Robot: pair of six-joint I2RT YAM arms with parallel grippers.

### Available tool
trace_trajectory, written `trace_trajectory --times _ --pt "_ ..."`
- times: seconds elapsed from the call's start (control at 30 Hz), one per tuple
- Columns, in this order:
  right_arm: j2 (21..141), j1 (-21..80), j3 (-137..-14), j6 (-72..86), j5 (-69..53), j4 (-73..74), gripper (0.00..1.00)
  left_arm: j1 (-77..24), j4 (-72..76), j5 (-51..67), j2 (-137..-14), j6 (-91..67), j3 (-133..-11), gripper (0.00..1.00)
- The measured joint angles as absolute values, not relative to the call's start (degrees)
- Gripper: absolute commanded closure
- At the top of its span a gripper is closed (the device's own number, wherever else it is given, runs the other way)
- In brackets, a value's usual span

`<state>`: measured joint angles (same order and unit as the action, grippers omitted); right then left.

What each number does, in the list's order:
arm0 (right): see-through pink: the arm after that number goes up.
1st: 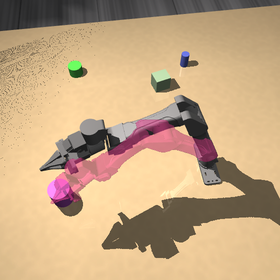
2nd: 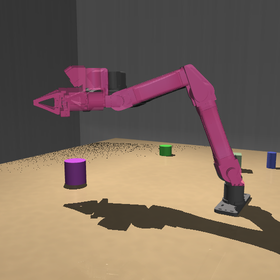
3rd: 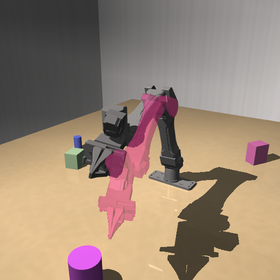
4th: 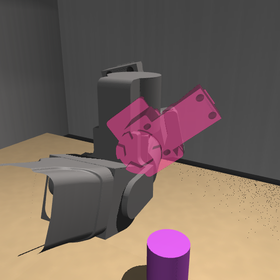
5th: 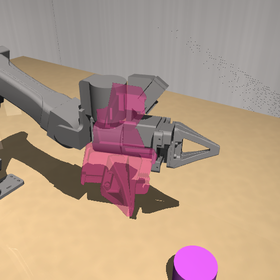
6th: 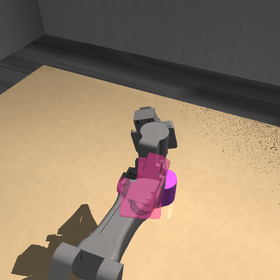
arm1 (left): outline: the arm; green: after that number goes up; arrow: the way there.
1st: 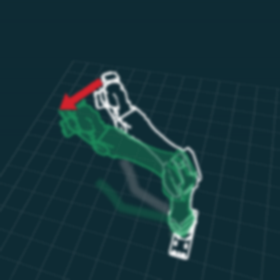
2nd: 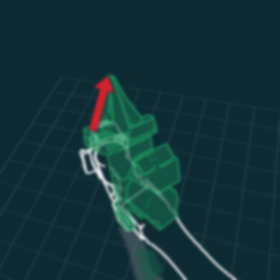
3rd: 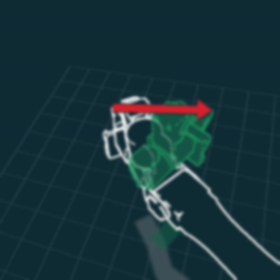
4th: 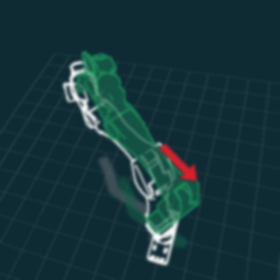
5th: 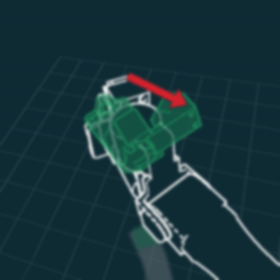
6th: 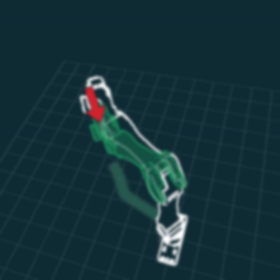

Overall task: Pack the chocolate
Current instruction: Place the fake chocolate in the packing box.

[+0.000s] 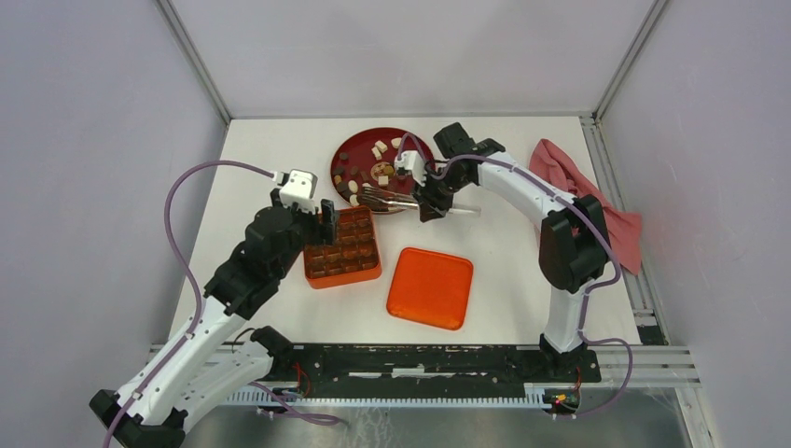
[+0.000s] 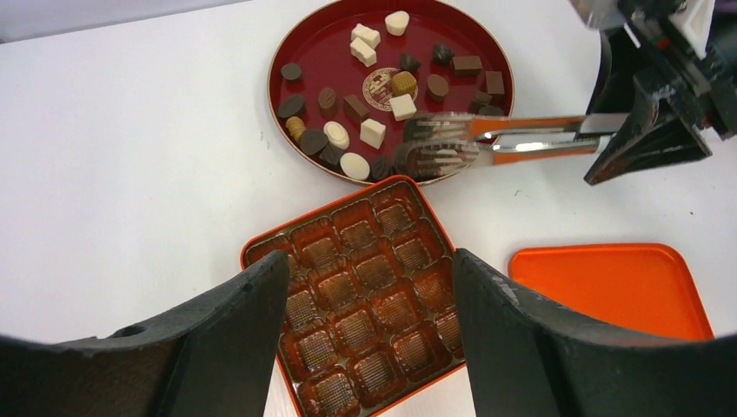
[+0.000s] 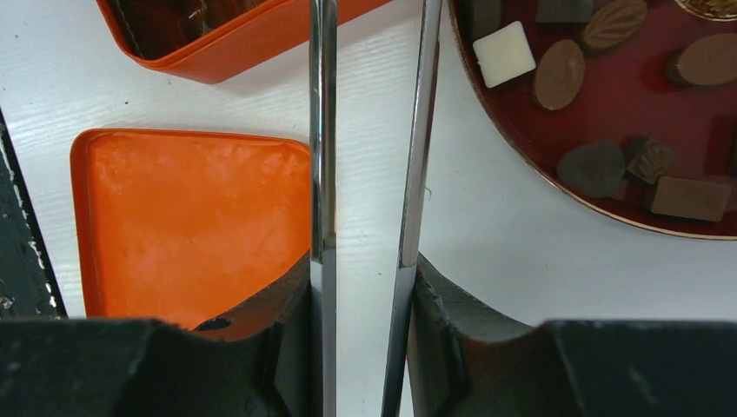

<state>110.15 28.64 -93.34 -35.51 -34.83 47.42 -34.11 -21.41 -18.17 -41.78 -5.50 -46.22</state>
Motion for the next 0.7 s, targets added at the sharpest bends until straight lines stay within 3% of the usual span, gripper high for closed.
trace_trajectory --times 0.3,0.7 --pt "110.1 33.8 -92.12 -36.38 -27.53 47.27 1.0 -33.74 -21.41 -19.03 -41.45 -5.5 -45.98 0.25" --pt "110.13 36.49 -92.14 -36.38 -20.27 47.22 0.9 -33.08 -21.43 -18.85 -41.45 -5.5 -45.98 0.25"
